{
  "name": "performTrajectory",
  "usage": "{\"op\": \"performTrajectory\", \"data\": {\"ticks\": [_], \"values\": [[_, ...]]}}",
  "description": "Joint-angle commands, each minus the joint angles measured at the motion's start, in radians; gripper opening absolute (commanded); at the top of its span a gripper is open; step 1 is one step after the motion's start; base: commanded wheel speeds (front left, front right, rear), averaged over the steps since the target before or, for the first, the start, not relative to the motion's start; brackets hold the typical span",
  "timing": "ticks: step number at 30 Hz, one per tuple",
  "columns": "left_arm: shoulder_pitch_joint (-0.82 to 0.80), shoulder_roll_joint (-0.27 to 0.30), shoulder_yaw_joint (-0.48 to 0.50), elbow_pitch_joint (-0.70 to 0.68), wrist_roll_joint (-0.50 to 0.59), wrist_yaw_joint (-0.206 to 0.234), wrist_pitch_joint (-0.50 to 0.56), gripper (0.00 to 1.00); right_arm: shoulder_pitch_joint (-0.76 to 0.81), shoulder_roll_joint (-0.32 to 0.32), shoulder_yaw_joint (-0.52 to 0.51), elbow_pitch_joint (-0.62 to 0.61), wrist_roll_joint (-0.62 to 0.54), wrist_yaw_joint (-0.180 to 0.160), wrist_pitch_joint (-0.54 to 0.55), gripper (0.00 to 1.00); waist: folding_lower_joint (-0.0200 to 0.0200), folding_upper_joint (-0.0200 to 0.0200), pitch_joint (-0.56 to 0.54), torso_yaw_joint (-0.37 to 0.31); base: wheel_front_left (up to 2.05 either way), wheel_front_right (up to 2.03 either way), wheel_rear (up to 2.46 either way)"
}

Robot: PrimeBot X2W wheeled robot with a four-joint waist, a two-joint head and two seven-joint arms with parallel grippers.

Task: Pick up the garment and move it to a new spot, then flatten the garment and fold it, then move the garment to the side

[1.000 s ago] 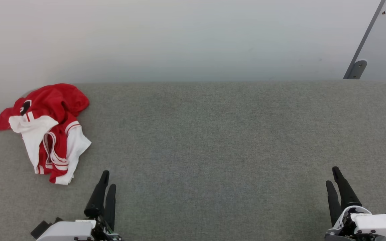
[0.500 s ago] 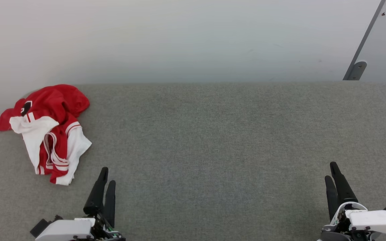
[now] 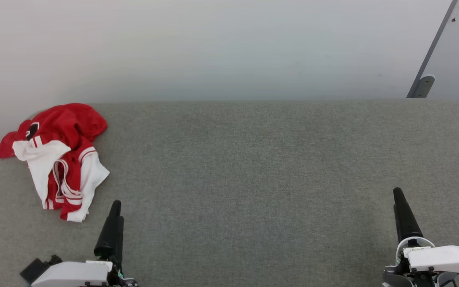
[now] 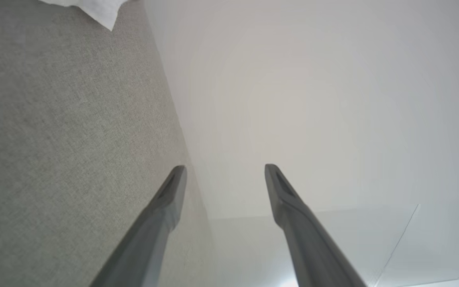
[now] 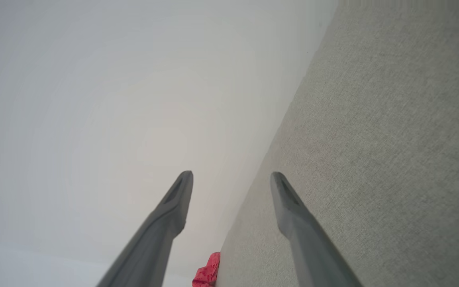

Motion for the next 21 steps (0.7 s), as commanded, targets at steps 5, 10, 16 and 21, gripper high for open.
{"op": "performTrajectory", "data": {"ticks": [5,10,16,21], "values": [[-0.012,0.045,-0.031,0.000,0.122,0.001,-0.054,1.00,-0.027,-0.004,-0.020,-0.005,-0.145,0.000,-0.022,1.00,0.0000,0.0000,-0.004,0.000,0.00,0.00,0.00],[-0.019,0.072,-0.044,0.007,0.241,0.018,-0.091,1.00,-0.033,-0.004,-0.029,-0.010,-0.307,0.000,-0.038,1.00,0.0000,0.0000,-0.008,-0.001,0.00,0.00,0.00],[-0.021,0.100,-0.051,0.008,0.410,0.049,-0.117,1.00,-0.037,-0.005,-0.033,-0.020,-0.499,-0.001,-0.055,1.00,0.0000,0.0000,-0.011,-0.002,0.00,0.00,0.00],[-0.022,0.117,-0.047,-0.007,0.596,0.075,-0.131,1.00,-0.045,-0.005,-0.040,-0.027,-0.638,-0.001,-0.069,1.00,0.0000,0.0000,-0.012,-0.002,0.00,0.00,0.00]]}}
